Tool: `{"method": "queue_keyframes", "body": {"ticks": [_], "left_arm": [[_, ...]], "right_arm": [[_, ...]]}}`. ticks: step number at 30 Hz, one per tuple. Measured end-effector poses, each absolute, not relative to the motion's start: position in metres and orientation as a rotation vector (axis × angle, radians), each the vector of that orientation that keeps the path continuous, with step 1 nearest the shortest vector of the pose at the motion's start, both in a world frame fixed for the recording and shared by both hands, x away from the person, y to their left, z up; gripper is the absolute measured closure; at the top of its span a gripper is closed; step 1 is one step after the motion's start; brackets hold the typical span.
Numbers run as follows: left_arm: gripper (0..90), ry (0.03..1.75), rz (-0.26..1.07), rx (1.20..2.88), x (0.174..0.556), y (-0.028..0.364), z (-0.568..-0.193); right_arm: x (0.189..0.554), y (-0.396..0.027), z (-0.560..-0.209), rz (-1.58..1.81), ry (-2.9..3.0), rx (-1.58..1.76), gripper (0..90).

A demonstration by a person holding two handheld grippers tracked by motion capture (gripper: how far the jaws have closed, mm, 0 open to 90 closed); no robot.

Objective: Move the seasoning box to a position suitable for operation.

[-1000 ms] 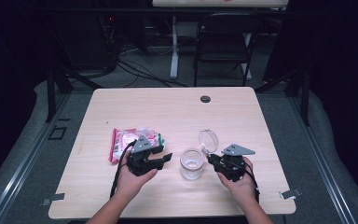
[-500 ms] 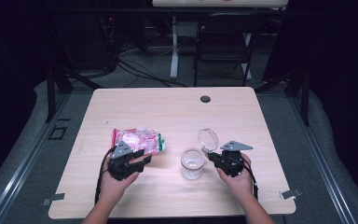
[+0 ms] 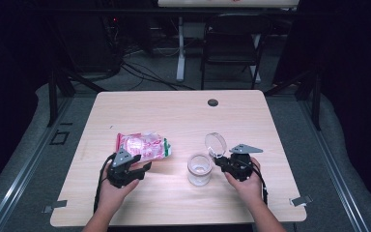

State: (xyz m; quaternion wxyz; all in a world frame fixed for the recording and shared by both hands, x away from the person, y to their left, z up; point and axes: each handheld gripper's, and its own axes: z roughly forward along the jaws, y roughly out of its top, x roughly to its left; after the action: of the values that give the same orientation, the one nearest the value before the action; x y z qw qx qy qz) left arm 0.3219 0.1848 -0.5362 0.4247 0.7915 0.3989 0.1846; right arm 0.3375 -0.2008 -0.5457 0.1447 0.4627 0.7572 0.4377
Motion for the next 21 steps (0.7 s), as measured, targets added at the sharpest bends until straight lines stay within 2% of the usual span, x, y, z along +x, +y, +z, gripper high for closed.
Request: {"method": "queue_keyframes", "body": {"ticks": [10, 16, 21], "left_arm": [[44.5, 0.99, 0.496, 2.014, 0.327, 0.184, -0.536], [45.6, 0.977, 0.497, 2.045, 0.33, 0.18, -0.536], [45.7, 0.972, 0.557, 2.097, 0.334, 0.173, -0.538]], "right_arm": [[0.308, -0.204, -0.531, 1.188, 2.22, 1.28, 65.6], [0.29, -0.212, -0.53, 1.249, 2.184, 1.292, 64.2], [0.289, -0.214, -0.533, 1.256, 2.166, 1.289, 64.2]]}}
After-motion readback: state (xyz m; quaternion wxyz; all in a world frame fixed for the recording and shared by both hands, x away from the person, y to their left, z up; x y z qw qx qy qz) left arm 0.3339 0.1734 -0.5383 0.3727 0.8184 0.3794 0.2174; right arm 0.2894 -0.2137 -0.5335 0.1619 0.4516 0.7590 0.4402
